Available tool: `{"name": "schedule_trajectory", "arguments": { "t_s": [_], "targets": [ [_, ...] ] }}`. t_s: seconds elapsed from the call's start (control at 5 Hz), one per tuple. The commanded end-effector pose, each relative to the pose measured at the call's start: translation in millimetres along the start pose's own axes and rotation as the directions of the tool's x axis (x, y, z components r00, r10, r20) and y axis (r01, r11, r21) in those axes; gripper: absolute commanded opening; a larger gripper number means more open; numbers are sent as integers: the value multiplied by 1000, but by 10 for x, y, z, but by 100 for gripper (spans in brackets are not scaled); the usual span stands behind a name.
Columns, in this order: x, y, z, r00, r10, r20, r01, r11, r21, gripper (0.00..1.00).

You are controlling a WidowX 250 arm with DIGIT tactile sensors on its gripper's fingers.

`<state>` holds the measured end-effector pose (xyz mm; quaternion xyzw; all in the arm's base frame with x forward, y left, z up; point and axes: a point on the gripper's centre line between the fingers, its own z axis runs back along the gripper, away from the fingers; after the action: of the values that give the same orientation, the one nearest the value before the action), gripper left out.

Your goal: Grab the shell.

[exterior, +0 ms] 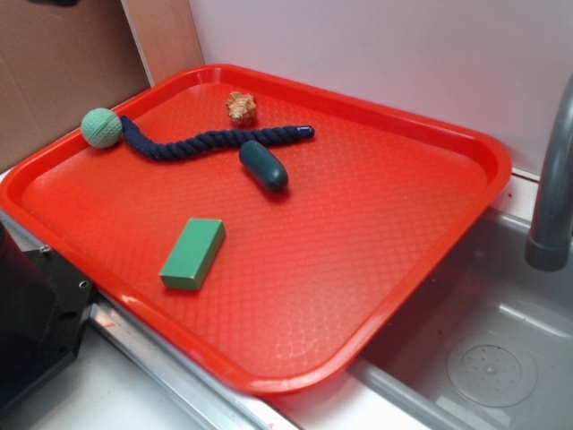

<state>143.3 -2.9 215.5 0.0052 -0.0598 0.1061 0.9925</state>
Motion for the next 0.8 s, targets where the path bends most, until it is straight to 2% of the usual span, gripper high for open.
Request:
{"name": "schedule_trajectory", "arguments": {
  "t_s": [0.0,0.2,0.6],
  "targets": [
    [417,231,-244,951,287,112,-295,954,55,100],
    [574,318,-447,909,383,165,-399,914,76,100],
    [870,384,-896,872,433,226,-464,880,104,100]
  ]
}}
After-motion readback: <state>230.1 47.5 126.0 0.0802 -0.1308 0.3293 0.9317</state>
